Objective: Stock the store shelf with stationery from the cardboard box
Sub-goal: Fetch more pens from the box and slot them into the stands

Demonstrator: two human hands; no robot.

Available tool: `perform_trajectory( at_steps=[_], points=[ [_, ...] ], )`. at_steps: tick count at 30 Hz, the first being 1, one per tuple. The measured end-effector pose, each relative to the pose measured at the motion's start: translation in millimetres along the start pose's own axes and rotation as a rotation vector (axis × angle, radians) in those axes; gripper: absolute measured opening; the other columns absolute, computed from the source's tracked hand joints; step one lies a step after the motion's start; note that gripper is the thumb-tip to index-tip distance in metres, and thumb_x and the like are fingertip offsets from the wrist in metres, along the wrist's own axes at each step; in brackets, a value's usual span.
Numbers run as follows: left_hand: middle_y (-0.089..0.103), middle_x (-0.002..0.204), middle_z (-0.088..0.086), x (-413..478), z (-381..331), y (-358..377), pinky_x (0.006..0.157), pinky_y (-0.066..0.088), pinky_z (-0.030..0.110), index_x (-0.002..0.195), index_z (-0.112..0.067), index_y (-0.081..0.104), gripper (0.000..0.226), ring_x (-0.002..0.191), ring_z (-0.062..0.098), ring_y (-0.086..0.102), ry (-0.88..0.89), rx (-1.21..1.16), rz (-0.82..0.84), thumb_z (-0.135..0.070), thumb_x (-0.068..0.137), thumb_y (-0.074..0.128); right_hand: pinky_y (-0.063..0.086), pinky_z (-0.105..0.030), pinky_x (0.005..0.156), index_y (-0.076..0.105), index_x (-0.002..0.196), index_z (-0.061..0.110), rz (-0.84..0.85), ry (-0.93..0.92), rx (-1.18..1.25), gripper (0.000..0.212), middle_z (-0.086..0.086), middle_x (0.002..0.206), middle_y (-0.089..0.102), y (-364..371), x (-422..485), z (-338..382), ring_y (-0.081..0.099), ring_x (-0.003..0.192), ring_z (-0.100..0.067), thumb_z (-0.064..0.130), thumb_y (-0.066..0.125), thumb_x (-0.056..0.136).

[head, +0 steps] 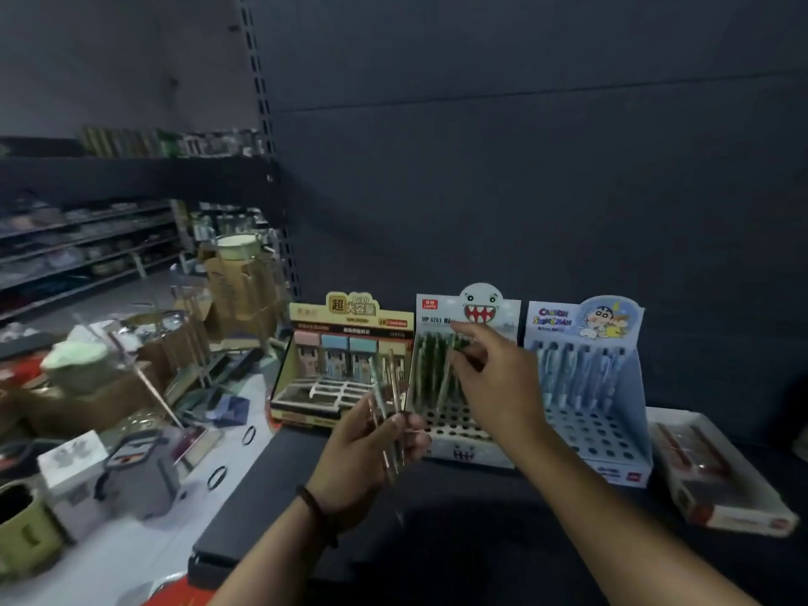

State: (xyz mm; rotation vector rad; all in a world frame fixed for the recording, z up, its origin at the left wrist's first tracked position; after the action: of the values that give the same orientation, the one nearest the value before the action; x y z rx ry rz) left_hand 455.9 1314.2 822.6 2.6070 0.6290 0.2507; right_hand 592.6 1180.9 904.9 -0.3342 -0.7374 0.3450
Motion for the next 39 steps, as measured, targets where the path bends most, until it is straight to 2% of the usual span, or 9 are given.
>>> perform_trajectory(
  at_steps=[3, 5, 11, 16, 21, 24, 27, 32, 39],
  points=[
    [0.066, 0.109, 0.025, 17.7, -2.6, -6.0, 0.075, 0.059, 0.044, 0.121, -0.005, 0.055, 0.019, 0.087, 0.035, 0.069, -0.009, 0.016, 0.048, 0.004, 0.106, 0.046, 0.059, -0.040, 0.100, 0.065, 0.138, 0.038, -0.011, 0.023, -0.051, 0.040, 0.009, 0.116, 0.076, 16.5, 5.4, -1.9, 0.070, 0.105, -0.005, 0.028, 0.071, 0.101],
    [0.069, 0.108, 0.023, 26.7, -2.6, -8.5, 0.071, 0.057, 0.043, 0.119, -0.005, 0.054, 0.018, 0.084, 0.032, 0.070, -0.006, 0.019, 0.055, 0.003, 0.107, 0.045, 0.059, -0.044, 0.101, 0.065, 0.138, 0.038, -0.033, 0.041, -0.079, 0.039, 0.010, 0.114, 0.076, 23.7, 7.7, -3.3, 0.070, 0.105, -0.007, 0.029, 0.072, 0.100],
    [0.070, 0.116, 0.023, 32.1, 4.8, -18.6, 0.067, 0.058, 0.037, 0.127, -0.007, 0.053, 0.022, 0.077, 0.026, 0.068, 0.035, 0.003, 0.027, 0.000, 0.108, 0.044, 0.063, -0.033, 0.086, 0.070, 0.132, 0.037, 0.011, 0.063, -0.184, 0.037, 0.017, 0.093, 0.072, 41.1, 9.7, -9.4, 0.068, 0.084, 0.003, 0.027, 0.076, 0.097],
    [0.071, 0.108, 0.024, 35.1, 12.7, -23.8, 0.069, 0.062, 0.038, 0.125, -0.005, 0.052, 0.018, 0.081, 0.031, 0.070, 0.011, -0.072, 0.020, -0.002, 0.108, 0.045, 0.062, -0.027, 0.069, 0.069, 0.135, 0.041, 0.099, 0.075, -0.267, 0.037, 0.012, 0.103, 0.075, 51.6, 5.6, -16.7, 0.064, 0.063, 0.003, 0.033, 0.073, 0.099],
    [0.071, 0.105, 0.027, 35.7, 13.9, -16.5, 0.073, 0.062, 0.042, 0.128, -0.004, 0.051, 0.021, 0.083, 0.036, 0.073, -0.005, -0.109, 0.055, -0.003, 0.108, 0.045, 0.059, -0.022, 0.073, 0.068, 0.137, 0.036, 0.118, 0.054, -0.262, 0.034, 0.015, 0.100, 0.077, 39.3, 8.9, -6.2, 0.066, 0.069, 0.004, 0.039, 0.065, 0.103],
    [0.068, 0.102, 0.027, 35.6, 13.0, 1.5, 0.075, 0.061, 0.044, 0.131, -0.005, 0.051, 0.025, 0.083, 0.037, 0.071, -0.006, -0.057, 0.146, -0.001, 0.107, 0.045, 0.056, -0.017, 0.066, 0.066, 0.133, 0.037, 0.072, 0.101, -0.053, 0.037, 0.011, 0.087, 0.072, 23.1, 9.0, 0.7, 0.069, 0.070, -0.001, 0.040, 0.074, 0.097],
    [0.067, 0.096, 0.023, 40.3, 11.8, 23.0, 0.080, 0.060, 0.046, 0.129, -0.010, 0.057, 0.025, 0.084, 0.035, 0.070, 0.021, 0.076, 0.246, -0.002, 0.106, 0.050, 0.064, -0.031, 0.072, 0.073, 0.117, 0.036, 0.101, 0.161, 0.161, 0.032, 0.008, 0.086, 0.075, 11.7, 10.9, 2.8, 0.073, 0.075, -0.007, 0.037, 0.085, 0.087],
    [0.069, 0.091, 0.019, 48.5, 12.9, 47.9, 0.075, 0.059, 0.040, 0.129, -0.018, 0.063, 0.029, 0.083, 0.032, 0.069, 0.061, 0.178, 0.274, -0.005, 0.105, 0.056, 0.060, -0.024, 0.076, 0.074, 0.111, 0.035, 0.094, 0.160, 0.124, 0.030, 0.013, 0.086, 0.076, -14.1, 15.0, -6.0, 0.072, 0.082, -0.002, 0.025, 0.087, 0.086],
    [0.068, 0.094, 0.020, 58.5, 27.1, 65.6, 0.079, 0.057, 0.042, 0.134, -0.028, 0.066, 0.036, 0.083, 0.032, 0.067, 0.082, 0.194, 0.296, -0.008, 0.107, 0.054, 0.061, -0.031, 0.068, 0.073, 0.116, 0.040, 0.023, 0.103, 0.081, 0.042, 0.008, 0.078, 0.071, -32.2, 17.8, -13.9, 0.070, 0.073, -0.010, 0.010, 0.076, 0.087]
  ],
)
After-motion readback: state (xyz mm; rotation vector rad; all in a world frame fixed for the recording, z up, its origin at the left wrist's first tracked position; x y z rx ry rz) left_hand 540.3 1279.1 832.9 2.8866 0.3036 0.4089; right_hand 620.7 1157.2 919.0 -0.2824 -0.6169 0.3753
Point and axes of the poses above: each hand's wrist, its own x-axis towards the middle knuckle, its own y-axis out of the palm, z = x × y, the point moved 6 cm from there along x, towards the middle knuckle
